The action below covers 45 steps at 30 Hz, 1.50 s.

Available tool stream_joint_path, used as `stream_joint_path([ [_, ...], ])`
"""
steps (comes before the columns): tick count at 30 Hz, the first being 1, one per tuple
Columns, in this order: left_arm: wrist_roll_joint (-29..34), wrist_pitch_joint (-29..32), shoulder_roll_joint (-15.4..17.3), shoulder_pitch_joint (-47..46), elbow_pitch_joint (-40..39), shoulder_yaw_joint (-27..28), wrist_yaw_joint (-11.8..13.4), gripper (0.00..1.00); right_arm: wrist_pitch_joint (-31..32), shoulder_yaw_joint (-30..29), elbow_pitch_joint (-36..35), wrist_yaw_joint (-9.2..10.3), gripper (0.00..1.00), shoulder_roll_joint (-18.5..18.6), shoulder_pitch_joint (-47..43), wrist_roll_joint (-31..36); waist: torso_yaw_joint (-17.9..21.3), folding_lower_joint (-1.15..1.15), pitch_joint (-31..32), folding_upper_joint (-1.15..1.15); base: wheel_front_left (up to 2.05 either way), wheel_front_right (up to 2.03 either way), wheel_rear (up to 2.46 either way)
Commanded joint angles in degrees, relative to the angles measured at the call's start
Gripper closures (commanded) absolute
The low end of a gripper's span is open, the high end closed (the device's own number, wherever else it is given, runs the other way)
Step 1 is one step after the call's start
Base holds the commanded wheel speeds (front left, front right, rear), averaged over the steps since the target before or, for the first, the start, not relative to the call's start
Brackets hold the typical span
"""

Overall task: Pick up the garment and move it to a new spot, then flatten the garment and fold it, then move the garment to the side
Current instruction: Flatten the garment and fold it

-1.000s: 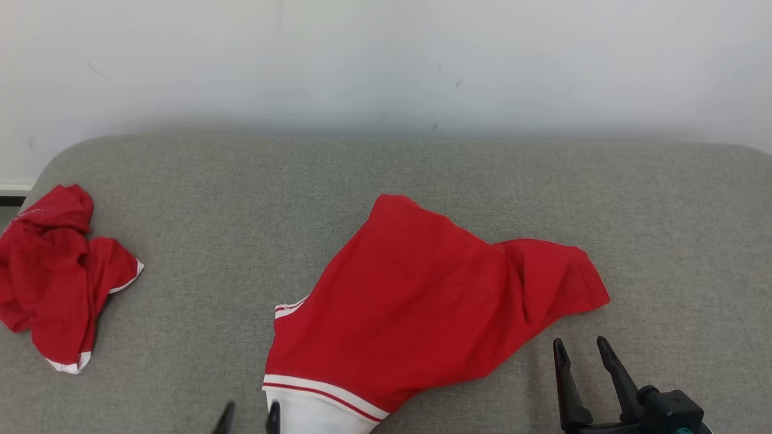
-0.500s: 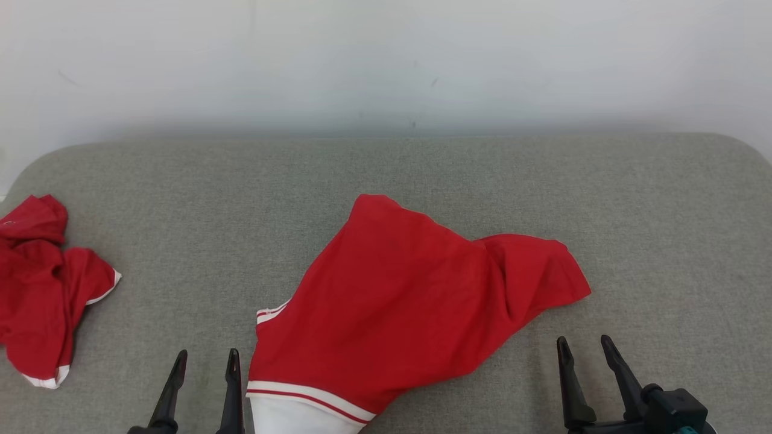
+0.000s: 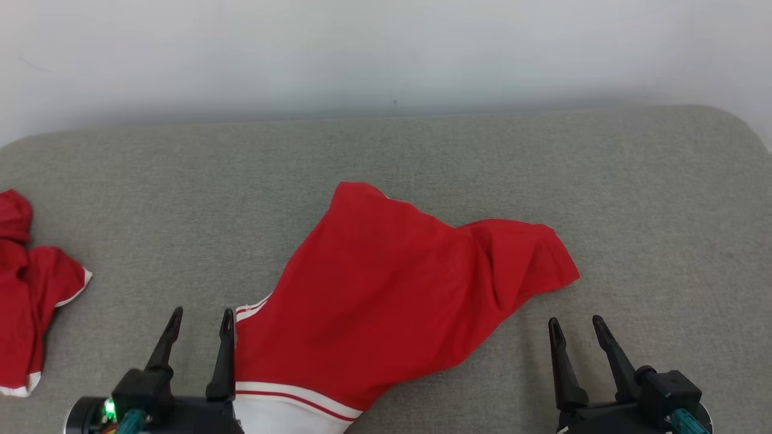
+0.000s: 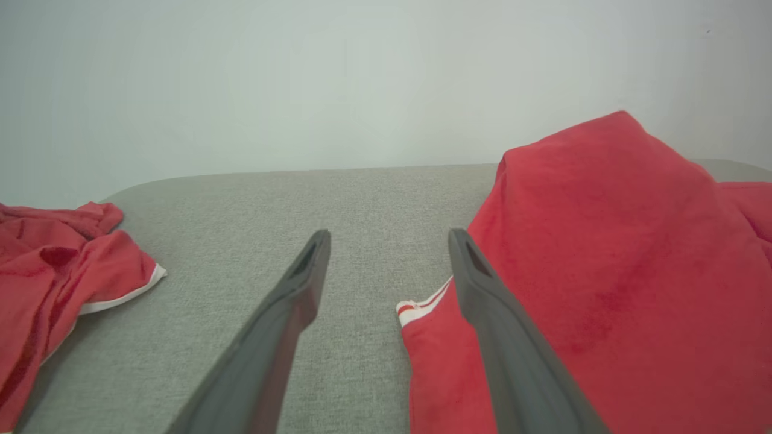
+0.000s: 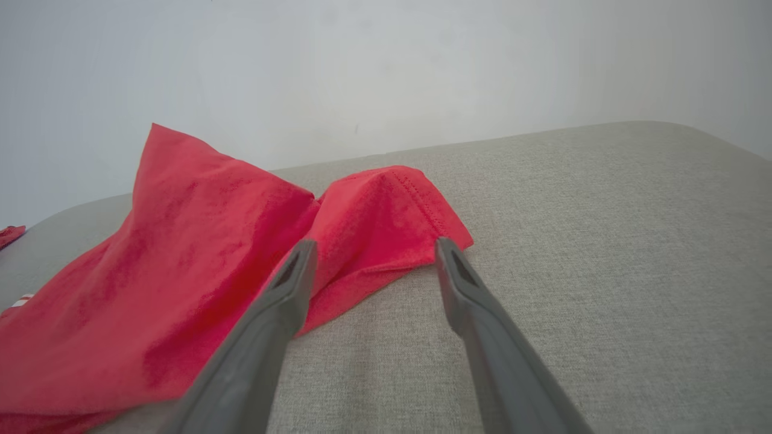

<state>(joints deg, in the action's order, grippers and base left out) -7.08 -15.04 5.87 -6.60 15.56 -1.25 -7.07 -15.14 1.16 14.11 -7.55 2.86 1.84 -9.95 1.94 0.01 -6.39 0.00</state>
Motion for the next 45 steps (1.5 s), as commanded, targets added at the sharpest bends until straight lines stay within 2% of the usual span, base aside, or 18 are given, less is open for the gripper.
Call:
stream_joint_path([
  [1, -0.2, -0.1, 0.7, -1.7, 0.9, -0.4, -0.2, 0.0, -0.1, -0.1, 0.1, 0.13, 0.0, 0.0, 0.2, -0.3, 1.2, -0.01, -0.9, 0.0, 0.0, 0.0, 0.0],
  [12, -5.4, 0.0, 7.2, -9.2, 17.6, -8.1, -0.3, 0.0, -0.1, -0.2, 0.7, 0.13, 0.0, 0.0, 0.6, -1.8, 5.0, -0.01, -2.4, 0.0, 0.0, 0.0, 0.0],
  [19, -10.0, 2.0, 9.6, -13.0, 23.5, -13.6, -0.3, 0.0, -0.1, 0.1, 1.0, 0.13, 0.0, 0.0, 1.1, -2.2, 5.8, -0.01, -2.6, 0.0, 0.0, 0.0, 0.0],
  [22, -12.1, 4.1, 9.6, -14.2, 26.3, -15.1, -0.3, 0.0, -0.1, 0.0, 1.1, 0.13, 0.0, 0.0, 1.0, -2.2, 5.8, -0.01, -2.3, 0.0, 0.0, 0.0, 0.0],
  [23, -12.5, 4.6, 9.6, -14.6, 27.0, -15.6, -0.3, 0.25, -0.1, -0.1, 1.1, 0.13, 0.0, 0.0, 0.8, -2.2, 5.8, -0.01, -2.1, 0.0, 0.0, 0.0, 0.0],
  [24, -12.9, 4.5, 9.7, -15.0, 27.4, -16.1, -0.3, 0.58, -0.1, -0.1, 1.1, 0.13, 0.0, 0.0, 0.7, -2.1, 5.7, -0.01, -2.0, 0.0, 0.0, 0.0, 0.0],
  [25, -13.6, 4.1, 9.8, -15.4, 27.7, -16.4, -0.3, 1.0, -0.1, -0.2, 1.1, 0.13, 0.0, 0.0, 0.6, -2.0, 5.6, -0.01, -1.8, 0.0, 0.0, 0.0, 0.0],
  [30, -15.8, 1.0, 10.6, -17.3, 27.1, -15.1, -0.1, 1.0, -0.1, -1.1, 0.8, 0.13, 0.0, 0.0, -0.8, -1.1, 3.6, -0.01, -0.7, 0.0, 0.0, 0.0, 0.0],
  [35, -16.2, 0.0, 11.1, -14.7, 23.8, -12.2, 2.3, 1.0, -0.1, -1.2, 0.7, 0.13, 0.0, 0.0, -0.4, -0.9, 1.8, -0.01, -0.4, 0.0, 0.0, 0.0, 0.0],
  [39, -16.4, -0.1, 11.4, -12.3, 22.7, -10.6, 2.9, 1.0, -0.1, -0.9, 0.6, 0.13, 0.0, 0.0, 0.0, -0.7, 1.0, -0.01, -0.6, 0.0, 0.0, 0.0, 0.0],
  [43, -15.6, -0.2, 10.3, -10.8, 21.2, -9.8, 3.3, 1.0, -0.1, -1.2, 0.6, 0.13, 0.0, 0.0, -0.2, -0.5, 0.5, -0.01, -0.5, 0.0, 0.0, 0.0, 0.0],
  [44, -15.0, -0.2, 10.3, -10.6, 20.2, -9.4, 3.5, 0.65, -0.1, -1.3, 0.6, 0.13, 0.0, 0.0, -0.3, -0.3, 0.2, -0.01, -0.4, 0.0, 0.0, 0.0, 0.0],
  [45, -14.6, -0.2, 10.0, -10.2, 19.1, -9.0, 3.5, 0.0, -0.1, -1.3, 0.6, 0.13, 0.0, 0.0, -0.5, -0.2, -0.1, -0.01, -0.4, 0.0, 0.0, 0.0, 0.0],
])
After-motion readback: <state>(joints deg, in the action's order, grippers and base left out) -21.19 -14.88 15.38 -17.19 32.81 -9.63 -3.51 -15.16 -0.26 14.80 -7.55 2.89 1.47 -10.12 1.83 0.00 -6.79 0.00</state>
